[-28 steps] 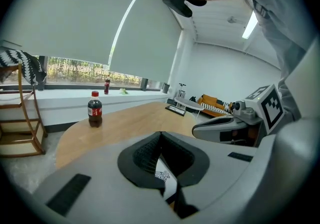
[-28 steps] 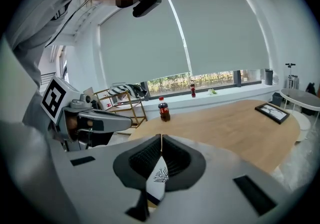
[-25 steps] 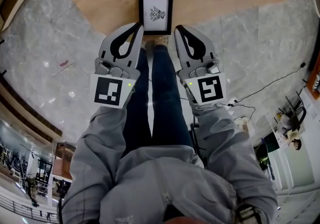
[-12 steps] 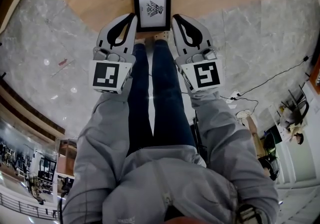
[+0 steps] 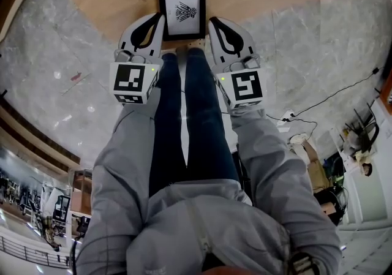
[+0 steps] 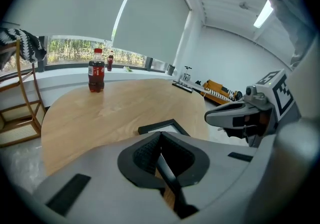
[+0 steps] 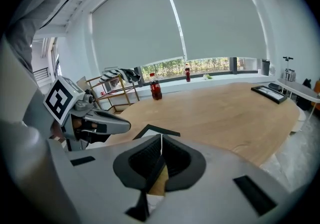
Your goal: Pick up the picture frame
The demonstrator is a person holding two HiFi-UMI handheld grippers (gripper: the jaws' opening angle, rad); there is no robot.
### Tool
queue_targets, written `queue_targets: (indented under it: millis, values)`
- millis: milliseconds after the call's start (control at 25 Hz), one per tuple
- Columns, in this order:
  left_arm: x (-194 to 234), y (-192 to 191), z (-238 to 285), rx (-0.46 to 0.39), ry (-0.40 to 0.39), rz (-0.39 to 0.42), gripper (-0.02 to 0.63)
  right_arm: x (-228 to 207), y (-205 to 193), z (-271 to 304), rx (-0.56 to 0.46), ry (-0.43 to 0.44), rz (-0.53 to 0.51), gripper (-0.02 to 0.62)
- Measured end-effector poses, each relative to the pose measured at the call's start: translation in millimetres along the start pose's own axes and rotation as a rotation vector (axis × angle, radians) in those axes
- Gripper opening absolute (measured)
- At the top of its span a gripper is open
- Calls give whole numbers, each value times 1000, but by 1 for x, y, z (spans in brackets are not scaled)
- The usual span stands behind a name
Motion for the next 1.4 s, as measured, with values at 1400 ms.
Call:
queue_targets:
  millis: [1400]
  values:
    - [-45,-10,50,239,28,35,92,-37,-87,-15,76,168,377,37]
Point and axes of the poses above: the fingertips, and each gripper's own axes: z forward along the fingers, x to its left, y out of its top, the point moved 10 cm from there along -z, backward along the fingers, and after that the axes turned 14 degrees about x, right-handed, at the moved point
